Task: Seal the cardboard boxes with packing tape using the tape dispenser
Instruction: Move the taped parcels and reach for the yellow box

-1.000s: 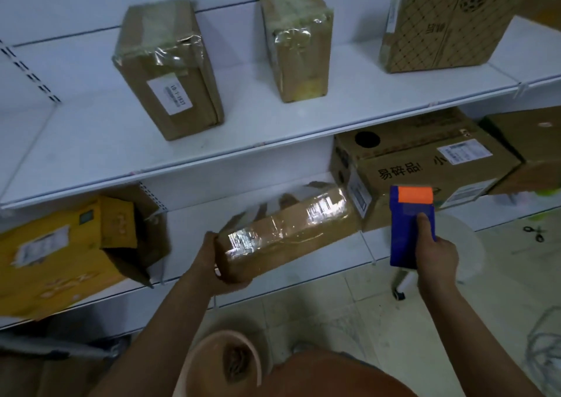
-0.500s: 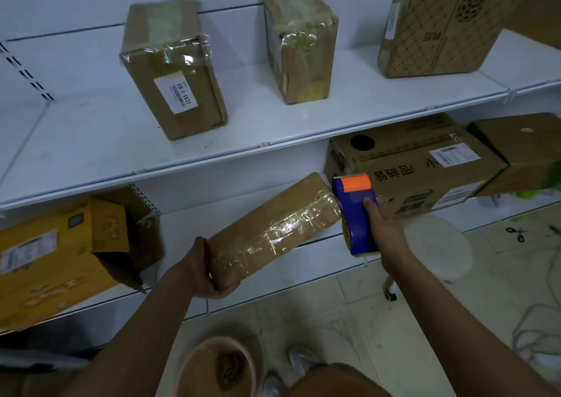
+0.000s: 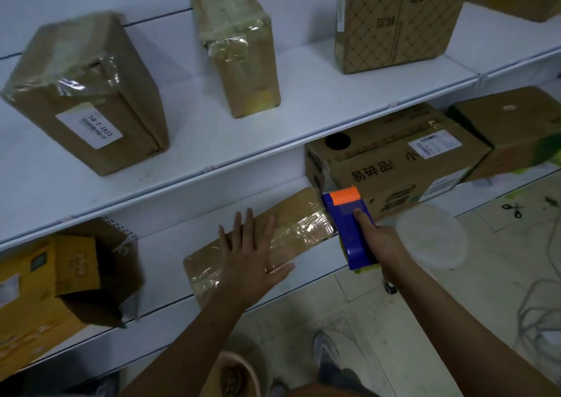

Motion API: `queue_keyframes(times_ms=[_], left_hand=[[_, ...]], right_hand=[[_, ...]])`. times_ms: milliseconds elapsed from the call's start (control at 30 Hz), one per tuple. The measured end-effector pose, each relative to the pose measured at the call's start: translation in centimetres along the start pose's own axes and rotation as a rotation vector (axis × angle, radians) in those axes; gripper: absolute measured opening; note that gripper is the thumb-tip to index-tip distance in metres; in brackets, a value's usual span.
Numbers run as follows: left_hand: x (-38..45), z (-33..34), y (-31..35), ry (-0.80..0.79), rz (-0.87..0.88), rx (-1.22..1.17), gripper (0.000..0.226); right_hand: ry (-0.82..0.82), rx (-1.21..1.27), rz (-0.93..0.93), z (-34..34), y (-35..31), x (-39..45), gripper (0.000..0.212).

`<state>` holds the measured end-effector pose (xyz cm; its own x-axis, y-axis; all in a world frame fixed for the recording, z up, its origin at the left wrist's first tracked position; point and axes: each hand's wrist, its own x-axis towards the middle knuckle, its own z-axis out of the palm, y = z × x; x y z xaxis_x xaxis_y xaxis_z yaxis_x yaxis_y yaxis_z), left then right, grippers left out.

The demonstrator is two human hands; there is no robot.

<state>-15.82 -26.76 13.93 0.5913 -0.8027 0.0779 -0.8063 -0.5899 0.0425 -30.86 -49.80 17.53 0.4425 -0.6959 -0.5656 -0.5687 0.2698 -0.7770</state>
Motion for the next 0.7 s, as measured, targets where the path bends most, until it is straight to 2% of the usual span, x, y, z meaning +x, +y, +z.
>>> queue_keyframes(times_ms=[100,200,367,467,700], left_hand=[[3.3,0.2,2.2,-0.067,0.094,0.087,0.121],[5.9,0.6,3.5,-0.138,0.098,0.084,0.124],[6.1,1.0,3.5,0.008,0.136,0.082,0.120],[6.1,1.0,3.6,0.053,0.156,0.078,0.118],[5.3,0.9,4.6,0.000,0.133,0.074,0.118]], right_hand=[[-0.057,-0.001,0.043,-1.4,0.5,1.1,0.054],[-0.053,0.033,0.116,-4.3,1.6,2.6,0.059],[0.016,0.185,0.114,-7.6,1.7,4.4,0.063],[-0.037,0.188,0.056,-6.8,0.0,5.3,0.061],[-0.174,0.149,0.016,-1.4,-1.1,5.1,0.043]])
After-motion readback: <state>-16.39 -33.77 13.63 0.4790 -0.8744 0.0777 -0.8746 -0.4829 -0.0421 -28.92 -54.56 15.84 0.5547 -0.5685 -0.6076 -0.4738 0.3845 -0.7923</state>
